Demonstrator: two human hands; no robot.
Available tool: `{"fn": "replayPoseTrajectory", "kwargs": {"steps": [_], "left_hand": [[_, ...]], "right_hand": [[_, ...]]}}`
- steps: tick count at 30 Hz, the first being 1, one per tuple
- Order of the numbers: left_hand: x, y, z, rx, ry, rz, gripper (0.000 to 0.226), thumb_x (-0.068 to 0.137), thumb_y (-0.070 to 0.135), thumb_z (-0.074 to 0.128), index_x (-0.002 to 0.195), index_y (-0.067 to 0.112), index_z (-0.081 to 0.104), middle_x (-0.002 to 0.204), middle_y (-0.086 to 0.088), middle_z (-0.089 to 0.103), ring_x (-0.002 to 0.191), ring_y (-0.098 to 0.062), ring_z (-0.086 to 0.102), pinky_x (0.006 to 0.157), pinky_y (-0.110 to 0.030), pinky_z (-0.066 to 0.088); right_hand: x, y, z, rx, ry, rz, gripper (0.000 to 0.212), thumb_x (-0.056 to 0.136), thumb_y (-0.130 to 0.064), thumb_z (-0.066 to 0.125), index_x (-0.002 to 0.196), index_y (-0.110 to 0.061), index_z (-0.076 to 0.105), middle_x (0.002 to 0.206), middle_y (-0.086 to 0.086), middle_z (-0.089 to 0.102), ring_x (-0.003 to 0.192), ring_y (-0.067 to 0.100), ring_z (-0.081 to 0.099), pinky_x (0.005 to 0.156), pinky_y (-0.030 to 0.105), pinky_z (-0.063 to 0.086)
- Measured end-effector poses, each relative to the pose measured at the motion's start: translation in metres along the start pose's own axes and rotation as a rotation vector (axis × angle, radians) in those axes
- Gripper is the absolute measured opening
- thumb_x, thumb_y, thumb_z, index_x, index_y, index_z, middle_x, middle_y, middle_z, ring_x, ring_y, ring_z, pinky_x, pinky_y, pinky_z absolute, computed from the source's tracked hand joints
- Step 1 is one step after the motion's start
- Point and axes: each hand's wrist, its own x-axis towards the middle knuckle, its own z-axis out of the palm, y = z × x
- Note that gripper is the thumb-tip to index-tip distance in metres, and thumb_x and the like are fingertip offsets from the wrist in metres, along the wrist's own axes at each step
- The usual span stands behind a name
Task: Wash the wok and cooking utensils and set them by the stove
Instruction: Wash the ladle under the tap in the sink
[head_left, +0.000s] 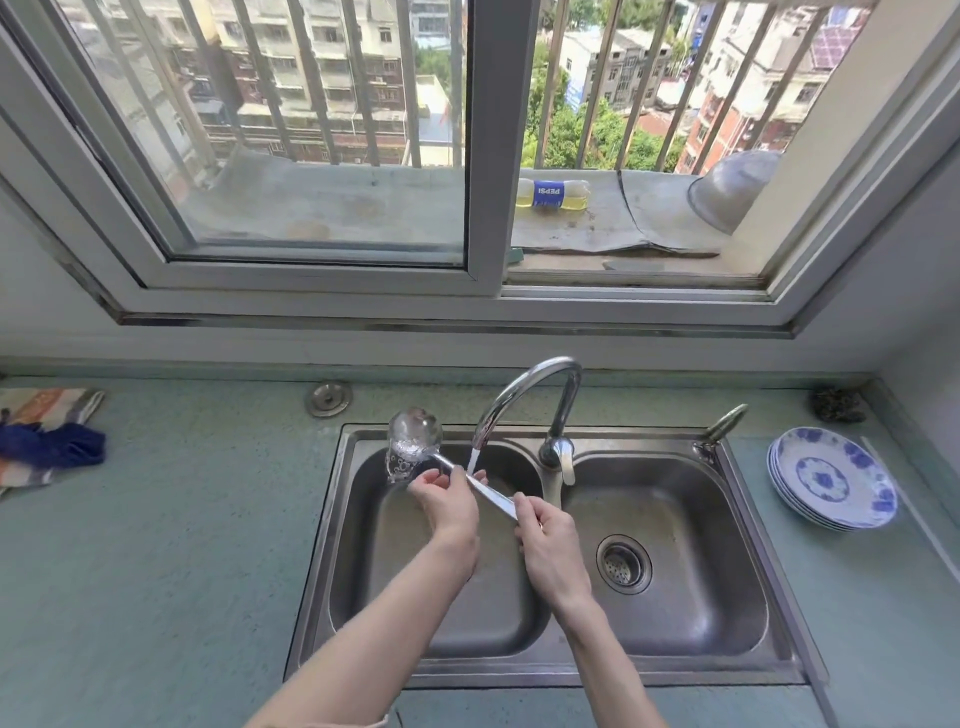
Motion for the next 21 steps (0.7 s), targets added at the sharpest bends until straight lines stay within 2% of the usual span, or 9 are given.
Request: {"fn": "replayPoseTrajectory", "kwargs": {"steps": [2, 4, 7, 10, 12, 15, 18, 21], "left_hand": [[0.007, 0.009, 0.004, -0.212, -0.059, -0.182, 0.011, 0.101, 0.001, 0.052, 0.111, 0.000, 0.049, 0.093, -0.021, 0.064, 0.069, -0.030, 0.073, 0.070, -0.040, 0.064], [0.012, 0.019, 0.007, -0.227, -0.095, -0.256, 0.013, 0.101, 0.000, 0.053, 0.109, -0.007, 0.058, 0.089, -0.021, 0.069, 0.068, -0.026, 0.072, 0.064, -0.035, 0.064], [0.024, 0.024, 0.010, -0.197, -0.116, -0.300, 0.013, 0.096, 0.000, 0.060, 0.105, -0.008, 0.065, 0.089, -0.021, 0.071, 0.076, -0.026, 0.071, 0.077, -0.037, 0.062], [0.030, 0.019, 0.015, -0.182, -0.151, -0.305, 0.018, 0.097, 0.003, 0.060, 0.110, -0.010, 0.065, 0.098, -0.023, 0.073, 0.078, -0.025, 0.075, 0.073, -0.037, 0.064], [0.031, 0.015, 0.017, -0.186, -0.165, -0.288, 0.019, 0.099, 0.003, 0.058, 0.113, -0.010, 0.063, 0.102, -0.023, 0.073, 0.078, -0.025, 0.075, 0.070, -0.035, 0.064], [0.034, 0.011, 0.015, -0.192, -0.157, -0.267, 0.017, 0.099, 0.001, 0.058, 0.112, -0.009, 0.061, 0.106, -0.026, 0.071, 0.076, -0.026, 0.075, 0.077, -0.039, 0.064], [0.039, 0.010, 0.010, -0.187, -0.156, -0.250, 0.016, 0.097, 0.001, 0.062, 0.110, -0.007, 0.063, 0.102, -0.025, 0.070, 0.074, -0.025, 0.075, 0.084, -0.044, 0.062], [0.041, 0.013, 0.004, -0.221, -0.162, -0.232, 0.028, 0.096, 0.000, 0.063, 0.120, -0.013, 0.059, 0.109, -0.027, 0.069, 0.094, -0.034, 0.072, 0.092, -0.047, 0.059]], "right_hand": [[0.004, 0.005, -0.001, 0.027, -0.002, 0.020, 0.044, 0.107, -0.036, 0.052, 0.067, -0.017, 0.052, 0.058, -0.008, 0.042, 0.056, 0.013, 0.036, 0.056, 0.033, 0.032], [0.008, 0.009, -0.006, 0.054, -0.004, 0.050, 0.043, 0.106, -0.037, 0.053, 0.068, -0.019, 0.052, 0.060, -0.006, 0.041, 0.057, 0.014, 0.035, 0.056, 0.034, 0.030], [0.010, 0.012, -0.016, 0.104, -0.032, 0.101, 0.041, 0.105, -0.041, 0.055, 0.069, -0.021, 0.052, 0.064, -0.002, 0.036, 0.060, 0.018, 0.031, 0.056, 0.034, 0.027], [0.008, 0.019, -0.026, 0.228, -0.088, 0.164, 0.035, 0.105, -0.033, 0.057, 0.080, -0.008, 0.060, 0.066, 0.003, 0.034, 0.056, 0.014, 0.029, 0.049, 0.025, 0.025], [0.009, 0.030, -0.031, 0.246, -0.089, 0.225, 0.035, 0.105, -0.027, 0.058, 0.086, 0.002, 0.063, 0.066, 0.006, 0.045, 0.054, 0.013, 0.038, 0.049, 0.024, 0.031], [0.013, 0.050, -0.035, 0.263, -0.064, 0.333, 0.030, 0.104, -0.025, 0.060, 0.090, -0.001, 0.070, 0.069, 0.006, 0.059, 0.053, 0.013, 0.046, 0.050, 0.024, 0.037], [0.017, 0.062, -0.035, 0.302, -0.033, 0.415, 0.026, 0.102, -0.024, 0.064, 0.094, 0.000, 0.070, 0.071, 0.007, 0.061, 0.052, 0.012, 0.048, 0.049, 0.022, 0.039], [0.021, 0.066, -0.032, 0.338, -0.016, 0.460, 0.026, 0.101, -0.024, 0.066, 0.097, 0.001, 0.070, 0.070, 0.006, 0.063, 0.054, 0.013, 0.051, 0.051, 0.022, 0.042]]}}
